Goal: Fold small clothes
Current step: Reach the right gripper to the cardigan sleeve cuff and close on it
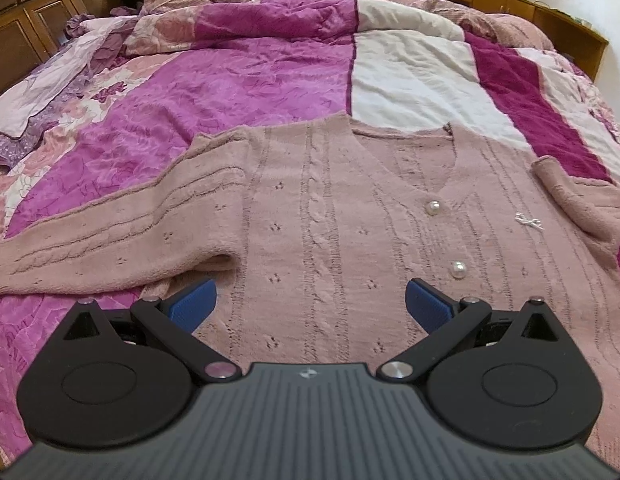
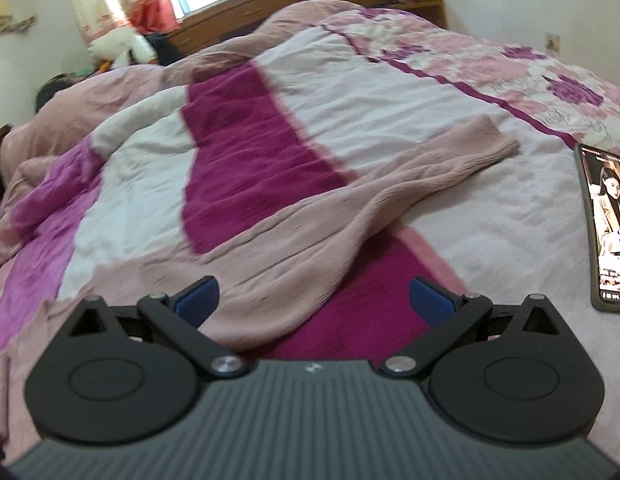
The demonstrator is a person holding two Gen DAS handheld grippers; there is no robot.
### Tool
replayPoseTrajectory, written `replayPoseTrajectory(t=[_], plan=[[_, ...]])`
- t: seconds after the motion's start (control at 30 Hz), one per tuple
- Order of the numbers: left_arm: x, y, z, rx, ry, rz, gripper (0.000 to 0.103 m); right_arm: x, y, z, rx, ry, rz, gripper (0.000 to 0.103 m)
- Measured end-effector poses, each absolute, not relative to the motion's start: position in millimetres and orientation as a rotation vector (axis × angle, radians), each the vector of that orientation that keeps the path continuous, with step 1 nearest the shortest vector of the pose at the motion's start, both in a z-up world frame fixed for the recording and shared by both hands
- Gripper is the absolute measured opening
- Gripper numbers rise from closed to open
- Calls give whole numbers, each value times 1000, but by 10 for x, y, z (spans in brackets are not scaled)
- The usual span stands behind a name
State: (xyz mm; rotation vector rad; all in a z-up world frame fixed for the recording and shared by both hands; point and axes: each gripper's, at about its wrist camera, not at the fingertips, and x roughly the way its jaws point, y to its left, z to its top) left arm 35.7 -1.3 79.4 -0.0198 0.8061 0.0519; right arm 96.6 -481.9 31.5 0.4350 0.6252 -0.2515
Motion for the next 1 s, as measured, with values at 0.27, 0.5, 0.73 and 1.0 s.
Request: replayPoseTrajectory(t=[0.27,0.5,0.73,1.0], plan=[[480,59,670,-21,840,96,103,1376,-5015,95,442,650,-291,103],[500,102,602,-9,848,109,103,1582,-5090,-45,454,565,-325,103],[507,136,546,-10,867,107,103,1747,-5204,-89,515,514,-369,77],[490,119,519,-6,876,102,103,1669,-5298,51,547,503,-286,13]])
